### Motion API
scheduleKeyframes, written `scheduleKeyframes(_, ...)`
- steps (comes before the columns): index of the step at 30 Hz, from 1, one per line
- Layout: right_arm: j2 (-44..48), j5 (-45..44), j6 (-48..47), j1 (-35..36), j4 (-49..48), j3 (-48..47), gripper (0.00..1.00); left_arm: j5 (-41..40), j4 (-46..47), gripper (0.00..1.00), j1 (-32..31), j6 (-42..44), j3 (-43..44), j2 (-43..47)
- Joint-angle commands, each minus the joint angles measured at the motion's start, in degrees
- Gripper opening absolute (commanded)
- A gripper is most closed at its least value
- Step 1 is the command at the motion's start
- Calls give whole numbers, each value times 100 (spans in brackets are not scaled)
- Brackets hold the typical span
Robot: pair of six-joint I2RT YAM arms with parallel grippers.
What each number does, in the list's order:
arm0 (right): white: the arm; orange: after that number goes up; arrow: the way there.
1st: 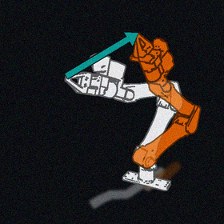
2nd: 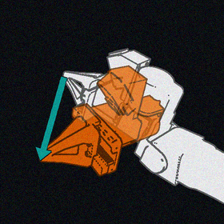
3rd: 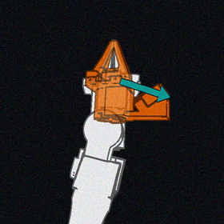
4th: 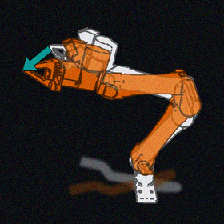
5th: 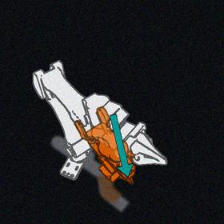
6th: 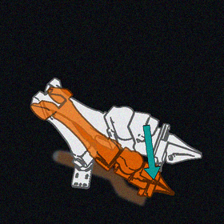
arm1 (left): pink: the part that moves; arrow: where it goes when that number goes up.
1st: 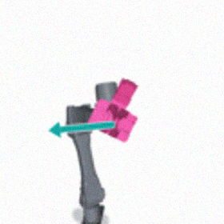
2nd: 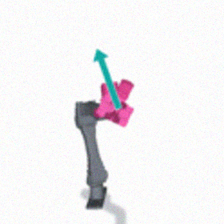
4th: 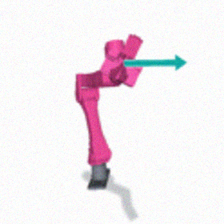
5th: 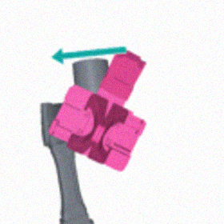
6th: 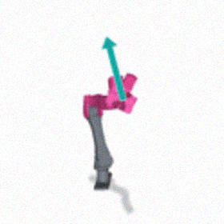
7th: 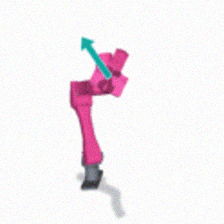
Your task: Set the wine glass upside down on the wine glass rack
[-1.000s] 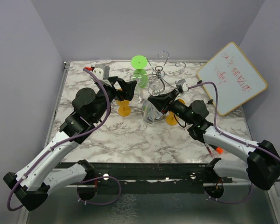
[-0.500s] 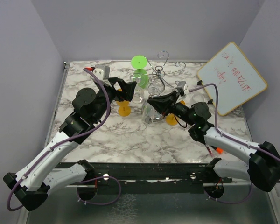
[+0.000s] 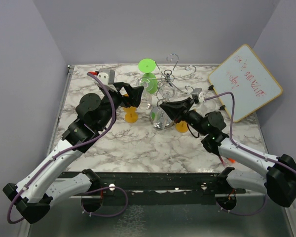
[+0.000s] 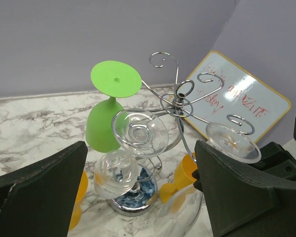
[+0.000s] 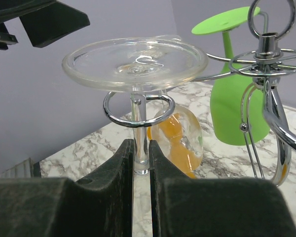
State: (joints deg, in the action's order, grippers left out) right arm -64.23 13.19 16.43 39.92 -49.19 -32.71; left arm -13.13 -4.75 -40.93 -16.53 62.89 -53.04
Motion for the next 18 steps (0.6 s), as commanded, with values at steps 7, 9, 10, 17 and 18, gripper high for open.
scheduleKeyframes(7,-53,-394,-160,42,5,110,7,-94,-66,91,21,-70,-5,90)
scheduleKeyframes(9,-64,-404,-179,42,6,130,8,-94,-73,91,21,-74,-6,92)
scheduleKeyframes(10,-64,-405,-187,42,13,133,9,-94,-72,91,20,-70,-5,93)
scheduleKeyframes(17,-125,-402,-195,44,111,142,19,-93,-71,91,17,-77,-5,91)
scheduleKeyframes(18,-125,-406,-193,42,130,144,22,-94,-74,91,19,-78,-5,88)
